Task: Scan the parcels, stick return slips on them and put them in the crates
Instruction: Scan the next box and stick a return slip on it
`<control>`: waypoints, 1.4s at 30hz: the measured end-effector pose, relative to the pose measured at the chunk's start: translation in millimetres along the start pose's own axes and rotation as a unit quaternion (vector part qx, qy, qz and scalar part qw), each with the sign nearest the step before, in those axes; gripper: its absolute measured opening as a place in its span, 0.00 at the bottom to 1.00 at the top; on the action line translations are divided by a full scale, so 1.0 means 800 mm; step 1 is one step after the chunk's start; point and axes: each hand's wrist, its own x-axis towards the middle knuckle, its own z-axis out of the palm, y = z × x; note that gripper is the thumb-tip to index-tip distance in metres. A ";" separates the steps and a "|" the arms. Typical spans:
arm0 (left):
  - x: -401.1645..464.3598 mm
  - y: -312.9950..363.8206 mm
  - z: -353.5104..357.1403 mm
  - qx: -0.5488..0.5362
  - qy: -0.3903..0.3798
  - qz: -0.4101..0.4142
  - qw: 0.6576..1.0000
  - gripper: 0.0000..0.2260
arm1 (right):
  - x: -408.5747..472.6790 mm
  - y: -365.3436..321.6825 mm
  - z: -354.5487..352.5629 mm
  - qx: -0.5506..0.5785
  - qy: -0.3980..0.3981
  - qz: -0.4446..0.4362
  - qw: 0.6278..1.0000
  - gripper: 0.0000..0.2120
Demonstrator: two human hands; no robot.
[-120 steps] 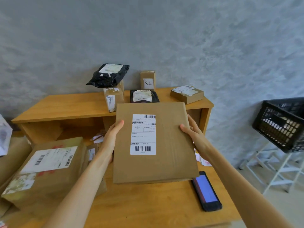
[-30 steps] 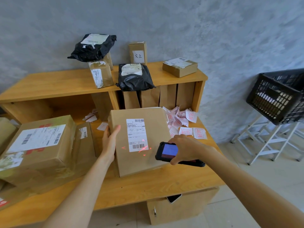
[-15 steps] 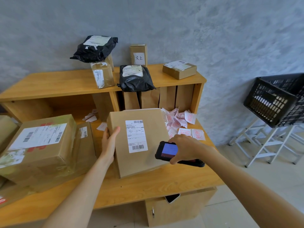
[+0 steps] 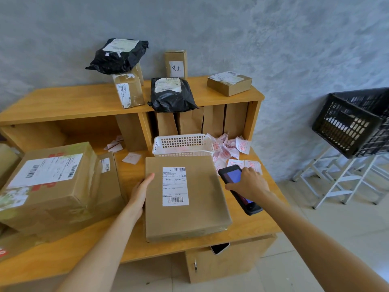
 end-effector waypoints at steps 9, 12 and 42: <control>0.027 -0.017 0.002 0.020 0.038 -0.045 0.998 0.18 | 0.023 0.032 0.067 0.041 -0.036 0.130 0.990 0.41; 0.035 -0.027 0.005 0.035 0.039 -0.054 0.997 0.16 | 0.029 0.030 0.085 0.038 -0.050 0.137 0.989 0.41; 0.128 0.003 0.147 0.514 0.022 0.309 0.800 0.12 | 0.200 0.086 0.087 0.175 0.064 0.145 0.972 0.17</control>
